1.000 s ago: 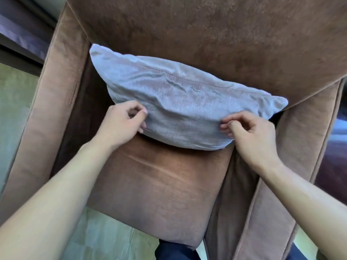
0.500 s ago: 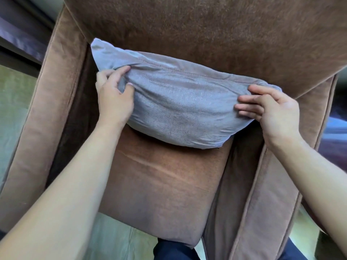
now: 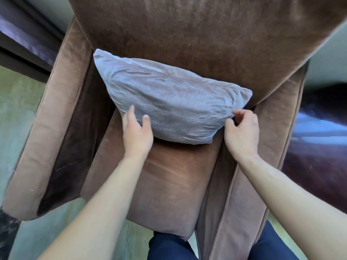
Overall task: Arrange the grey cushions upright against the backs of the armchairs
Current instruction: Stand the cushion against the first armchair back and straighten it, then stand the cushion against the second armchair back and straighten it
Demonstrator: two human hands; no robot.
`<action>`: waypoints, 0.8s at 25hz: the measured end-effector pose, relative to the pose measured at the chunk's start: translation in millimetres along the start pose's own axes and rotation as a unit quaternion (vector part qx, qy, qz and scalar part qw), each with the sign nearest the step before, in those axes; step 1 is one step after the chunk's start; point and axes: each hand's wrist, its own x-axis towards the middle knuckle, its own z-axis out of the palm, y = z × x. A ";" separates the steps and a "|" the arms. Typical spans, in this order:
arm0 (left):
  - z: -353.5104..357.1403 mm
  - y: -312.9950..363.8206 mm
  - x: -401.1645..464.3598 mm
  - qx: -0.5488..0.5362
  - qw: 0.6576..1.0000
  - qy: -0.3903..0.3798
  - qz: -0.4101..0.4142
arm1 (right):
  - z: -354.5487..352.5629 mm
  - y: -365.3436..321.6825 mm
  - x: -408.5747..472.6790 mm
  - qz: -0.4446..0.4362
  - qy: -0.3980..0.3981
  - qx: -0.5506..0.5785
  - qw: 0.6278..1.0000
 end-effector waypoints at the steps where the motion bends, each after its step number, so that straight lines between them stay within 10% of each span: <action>1: 8.7 2.9 -18.4 0.010 0.999 -0.032 -0.005 | -2.8 6.9 -8.2 -0.011 -0.026 -0.025 0.999; 9: 80.8 25.7 -118.4 0.233 0.951 -0.193 0.064 | -35.5 66.5 -41.4 -0.173 -0.265 -0.315 0.895; 20: 99.9 -12.0 -246.3 0.359 0.905 -0.209 0.092 | -85.1 157.7 -113.2 -0.184 -0.279 -0.337 0.880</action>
